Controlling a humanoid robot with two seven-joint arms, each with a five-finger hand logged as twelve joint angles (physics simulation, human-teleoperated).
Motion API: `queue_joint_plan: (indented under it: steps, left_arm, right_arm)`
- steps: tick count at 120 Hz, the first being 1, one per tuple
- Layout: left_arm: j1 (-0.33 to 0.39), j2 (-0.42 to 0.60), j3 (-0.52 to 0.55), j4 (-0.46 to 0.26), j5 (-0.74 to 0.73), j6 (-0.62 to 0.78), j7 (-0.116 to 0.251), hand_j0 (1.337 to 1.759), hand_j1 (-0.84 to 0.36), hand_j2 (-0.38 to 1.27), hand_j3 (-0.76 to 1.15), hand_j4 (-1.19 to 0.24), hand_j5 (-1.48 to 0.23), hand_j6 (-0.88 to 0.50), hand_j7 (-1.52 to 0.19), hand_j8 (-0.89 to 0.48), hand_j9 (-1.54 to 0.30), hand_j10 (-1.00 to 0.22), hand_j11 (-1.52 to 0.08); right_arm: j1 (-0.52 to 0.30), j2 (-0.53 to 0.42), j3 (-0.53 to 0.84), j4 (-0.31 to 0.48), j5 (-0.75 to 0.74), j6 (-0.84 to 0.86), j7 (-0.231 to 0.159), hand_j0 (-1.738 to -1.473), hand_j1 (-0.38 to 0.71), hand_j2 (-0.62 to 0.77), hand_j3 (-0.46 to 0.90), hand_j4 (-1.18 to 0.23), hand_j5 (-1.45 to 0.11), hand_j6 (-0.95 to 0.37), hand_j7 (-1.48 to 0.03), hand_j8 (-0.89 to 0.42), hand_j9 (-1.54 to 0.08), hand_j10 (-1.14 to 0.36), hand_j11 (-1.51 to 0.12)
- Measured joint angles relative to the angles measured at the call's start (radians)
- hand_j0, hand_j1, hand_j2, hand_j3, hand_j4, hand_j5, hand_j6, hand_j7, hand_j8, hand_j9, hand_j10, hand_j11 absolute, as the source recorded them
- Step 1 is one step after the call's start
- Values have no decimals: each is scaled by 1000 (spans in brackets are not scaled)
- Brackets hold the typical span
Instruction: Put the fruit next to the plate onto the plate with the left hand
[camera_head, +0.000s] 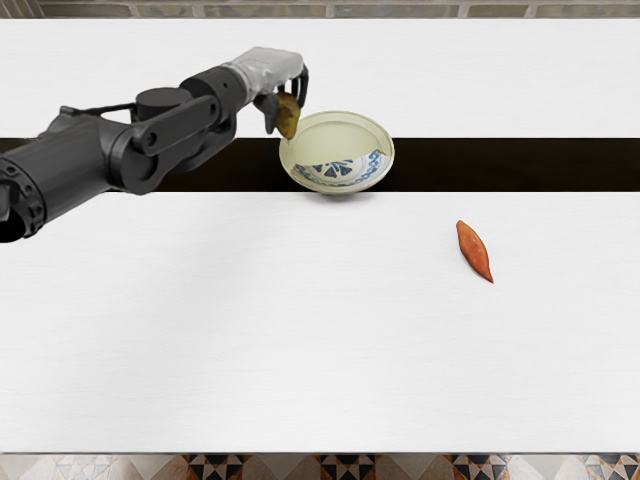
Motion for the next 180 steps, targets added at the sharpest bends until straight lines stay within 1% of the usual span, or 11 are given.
queue_joint_plan:
  steps: [44, 61, 73, 93, 111, 119, 131, 142, 156, 169, 180]
  left_arm:
    - [19, 0, 19, -58, 7, 15, -54, 1655, -369, 747, 0, -699, -977, -459, -956, -527, -959, -707, -963]
    - [15, 0, 29, -63, 3, 82, -60, 1657, -58, 399, 0, -392, -544, -272, -534, -306, -535, -396, -537]
    - [15, 0, 31, -70, 0, 108, -61, 1657, 100, 245, 0, -241, -334, -167, -327, -188, -328, -243, -329]
    - [14, 0, 33, -82, -1, 69, -60, 1658, 240, 109, 0, -107, -148, -75, -145, -84, -145, -108, -146]
    - [37, 0, 28, -229, -55, -6, -61, 1658, 297, 53, 0, -52, -71, -37, -70, -42, -70, -53, -70]
    - [53, 75, 24, -335, -78, -17, -61, 1658, 312, 39, 0, -38, -51, -27, -50, -30, -50, -38, -50]
    - [77, 274, -10, -510, -108, -26, -61, 1658, 327, 24, 0, -24, -32, -18, -31, -19, -31, -24, -31]
    - [89, 348, -28, -618, -168, -55, -61, 1658, 335, 16, 0, -16, -20, -12, -20, -13, -20, -16, -20]
    - [136, 456, -83, -673, -228, -176, -59, 1658, 342, 10, 0, -10, -12, -8, -11, -8, -11, -9, -11]
    - [143, 591, -145, -688, -313, -383, -54, 1658, 345, 6, 0, -6, -7, -6, -7, -6, -7, -6, -7]
    - [159, 646, -207, -692, -348, -543, -52, 1658, 347, 5, 0, -5, -5, -4, -4, -4, -4, -4, -4]
  right_arm:
    - [-7, 0, 0, 0, 0, 0, 0, -1658, -314, -6, 0, -29, -38, -29, -38, -29, -38, -29, -38]
    - [-8, 0, 0, 0, 0, 0, 0, -1658, -314, -6, 0, -29, -38, -29, -38, -29, -38, -29, -38]
    - [-9, 0, 0, 0, 0, 0, 0, -1658, -314, -6, 0, -29, -38, -29, -38, -29, -38, -29, -38]
    - [-9, 0, 0, 0, 0, 0, 0, -1658, -314, -6, 0, -29, -38, -29, -38, -29, -38, -29, -38]
    - [-9, 0, 0, 0, 1, 0, -1, -1658, -314, -6, 0, -29, -38, -29, -38, -29, -38, -29, -38]
    - [-9, 0, 0, 0, 1, 0, -1, -1658, -314, -6, 0, -29, -38, -29, -38, -29, -38, -29, -38]
    - [-9, 0, 0, 1, 1, 0, -1, -1658, -314, -6, 0, -29, -38, -29, -38, -29, -38, -29, -38]
    - [-8, 0, 0, 1, 1, 1, -1, -1658, -314, -6, 0, -29, -38, -29, -38, -29, -38, -29, -38]
    - [-7, 0, 0, 1, 2, 1, -1, -1658, -314, -6, 0, -29, -38, -29, -38, -29, -38, -29, -38]
    - [-7, 0, 0, 2, 2, 1, -1, -1658, -314, -6, 0, -29, -38, -29, -38, -29, -38, -29, -38]
    - [-7, 0, 0, 2, 1, 2, -1, -1658, -314, -6, 0, -29, -38, -29, -38, -29, -38, -29, -38]
